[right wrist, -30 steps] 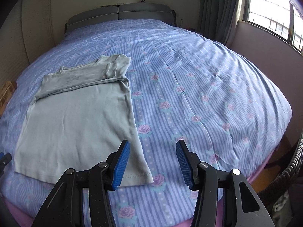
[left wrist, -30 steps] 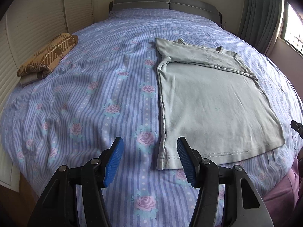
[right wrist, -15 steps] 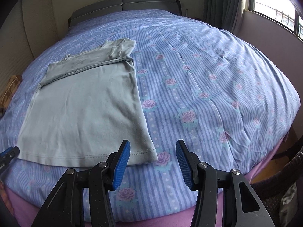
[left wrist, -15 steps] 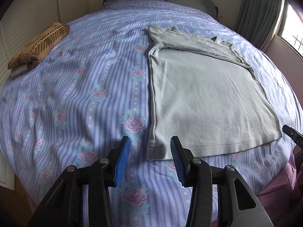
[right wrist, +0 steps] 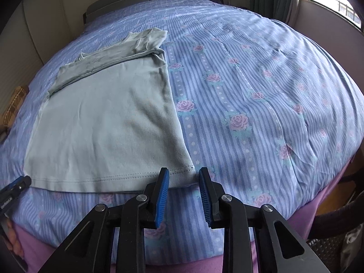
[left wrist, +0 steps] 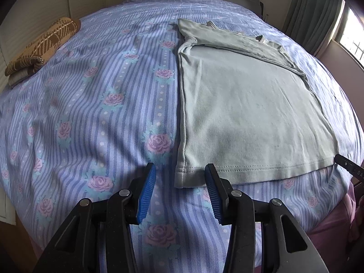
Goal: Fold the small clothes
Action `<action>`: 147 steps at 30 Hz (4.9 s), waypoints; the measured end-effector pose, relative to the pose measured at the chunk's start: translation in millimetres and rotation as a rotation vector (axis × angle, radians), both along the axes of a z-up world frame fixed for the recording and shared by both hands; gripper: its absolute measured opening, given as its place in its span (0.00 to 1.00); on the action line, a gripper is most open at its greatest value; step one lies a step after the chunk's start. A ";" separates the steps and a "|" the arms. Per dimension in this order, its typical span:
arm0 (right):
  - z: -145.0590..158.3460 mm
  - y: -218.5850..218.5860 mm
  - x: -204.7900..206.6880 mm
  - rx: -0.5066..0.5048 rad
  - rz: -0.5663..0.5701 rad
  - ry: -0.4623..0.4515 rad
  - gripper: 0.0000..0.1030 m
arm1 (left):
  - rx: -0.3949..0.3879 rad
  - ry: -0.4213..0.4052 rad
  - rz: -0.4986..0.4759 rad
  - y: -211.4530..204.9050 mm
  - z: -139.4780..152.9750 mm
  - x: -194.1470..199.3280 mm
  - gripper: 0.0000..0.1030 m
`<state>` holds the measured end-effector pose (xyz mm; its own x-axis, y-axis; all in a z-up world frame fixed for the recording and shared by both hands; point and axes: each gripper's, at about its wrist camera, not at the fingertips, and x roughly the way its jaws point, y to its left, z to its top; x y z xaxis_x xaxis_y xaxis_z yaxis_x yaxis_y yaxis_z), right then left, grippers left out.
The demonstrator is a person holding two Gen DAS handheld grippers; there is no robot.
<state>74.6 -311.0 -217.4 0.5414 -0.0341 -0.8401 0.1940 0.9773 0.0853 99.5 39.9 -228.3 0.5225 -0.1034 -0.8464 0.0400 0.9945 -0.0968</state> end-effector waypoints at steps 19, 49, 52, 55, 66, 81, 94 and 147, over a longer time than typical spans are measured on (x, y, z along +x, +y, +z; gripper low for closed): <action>-2.5 -3.5 0.4 0.056 0.010 -0.005 0.11 | -0.038 0.022 -0.006 -0.2 -2.5 -7.4 0.08; 126.2 -19.3 7.7 0.208 -0.027 -0.369 0.10 | -0.146 -0.316 0.117 15.1 137.6 32.2 0.08; 132.7 -21.6 24.2 0.210 -0.051 -0.392 0.10 | -0.151 -0.335 0.134 14.5 143.3 53.5 0.08; 138.6 -24.2 46.8 0.207 -0.068 -0.406 0.10 | -0.160 -0.341 0.151 14.3 145.2 79.8 0.08; 127.0 -23.4 164.1 0.176 -0.098 -0.382 0.10 | -0.173 -0.265 0.196 15.4 110.0 194.6 0.08; 49.5 -26.8 273.8 0.175 -0.117 -0.256 0.10 | -0.156 -0.145 0.200 9.3 37.9 287.2 0.08; 22.8 -23.6 291.3 0.154 -0.119 -0.221 0.13 | -0.066 -0.173 0.155 1.2 30.6 292.7 0.20; 30.0 62.1 332.9 0.103 0.041 -0.255 0.37 | -0.104 -0.185 0.003 -37.0 55.2 308.5 0.42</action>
